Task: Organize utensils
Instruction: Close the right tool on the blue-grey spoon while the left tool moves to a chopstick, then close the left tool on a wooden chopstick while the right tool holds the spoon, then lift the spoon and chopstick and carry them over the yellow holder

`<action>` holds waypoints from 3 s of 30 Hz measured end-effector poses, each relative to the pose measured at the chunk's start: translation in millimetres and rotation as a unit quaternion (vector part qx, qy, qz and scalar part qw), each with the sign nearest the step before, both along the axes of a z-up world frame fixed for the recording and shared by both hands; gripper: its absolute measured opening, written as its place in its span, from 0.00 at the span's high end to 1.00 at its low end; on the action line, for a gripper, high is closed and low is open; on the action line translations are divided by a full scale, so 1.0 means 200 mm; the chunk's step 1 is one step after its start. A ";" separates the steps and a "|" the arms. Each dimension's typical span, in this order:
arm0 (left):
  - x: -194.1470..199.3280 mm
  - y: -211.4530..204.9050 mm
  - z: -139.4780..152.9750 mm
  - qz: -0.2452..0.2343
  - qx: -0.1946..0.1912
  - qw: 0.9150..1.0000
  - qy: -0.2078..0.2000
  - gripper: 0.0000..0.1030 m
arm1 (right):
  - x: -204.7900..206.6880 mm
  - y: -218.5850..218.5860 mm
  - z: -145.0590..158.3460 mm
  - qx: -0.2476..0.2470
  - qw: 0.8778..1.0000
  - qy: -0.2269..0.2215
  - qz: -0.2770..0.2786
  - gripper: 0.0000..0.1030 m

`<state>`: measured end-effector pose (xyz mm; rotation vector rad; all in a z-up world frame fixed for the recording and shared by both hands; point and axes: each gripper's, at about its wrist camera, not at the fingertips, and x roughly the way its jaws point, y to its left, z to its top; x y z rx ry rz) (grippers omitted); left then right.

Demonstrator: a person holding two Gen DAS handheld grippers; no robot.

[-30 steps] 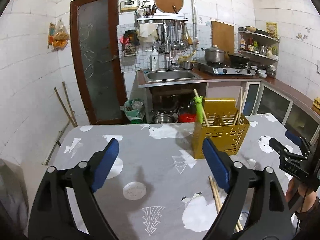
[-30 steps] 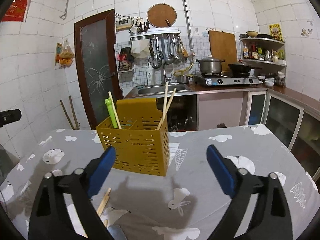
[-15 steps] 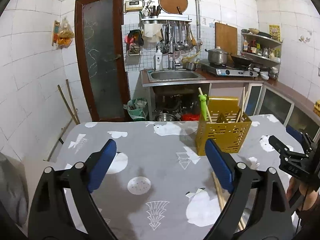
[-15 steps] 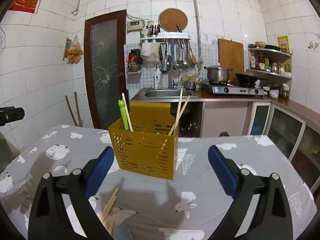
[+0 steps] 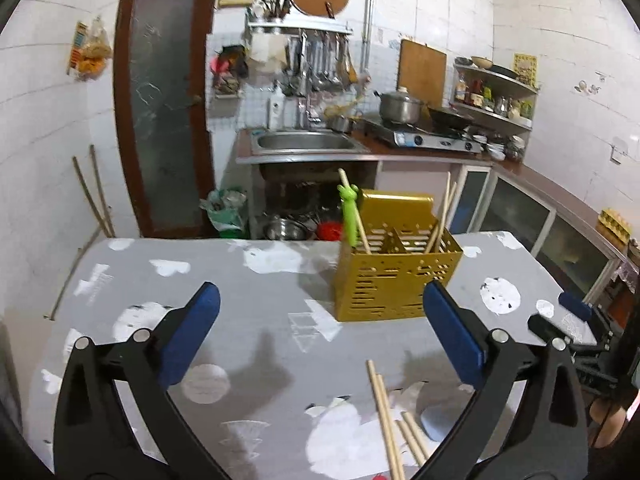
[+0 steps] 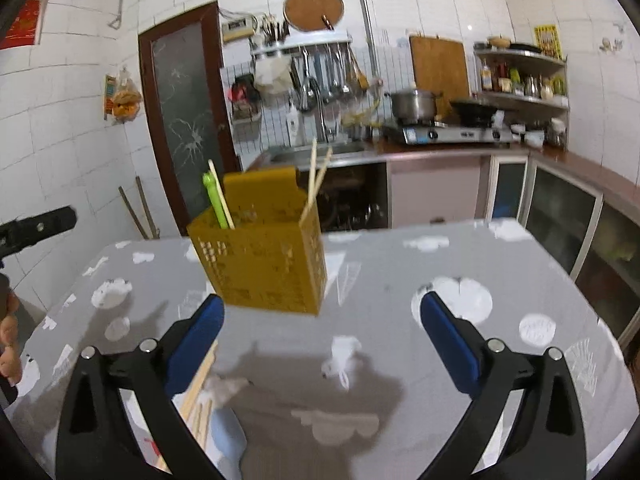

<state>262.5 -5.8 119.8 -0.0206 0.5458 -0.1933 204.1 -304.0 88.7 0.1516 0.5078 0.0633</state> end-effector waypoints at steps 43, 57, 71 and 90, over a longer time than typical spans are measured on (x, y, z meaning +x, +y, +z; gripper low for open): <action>0.41 -0.14 -0.81 0.025 0.040 0.972 0.230 0.09 | 0.17 0.16 -0.51 -0.021 0.984 0.176 0.030 0.93; 0.46 -0.31 -0.84 0.001 0.076 0.969 0.235 0.40 | 0.30 -0.01 -0.52 -0.010 0.982 0.188 0.028 0.90; 0.43 -0.39 -0.79 -0.010 0.073 0.967 0.242 0.44 | 0.34 -0.05 -0.47 -0.005 0.978 0.208 0.028 0.90; 0.46 -0.42 -0.81 -0.027 0.080 0.963 0.255 0.95 | 0.34 -0.03 -0.43 -0.017 0.980 0.199 0.007 0.95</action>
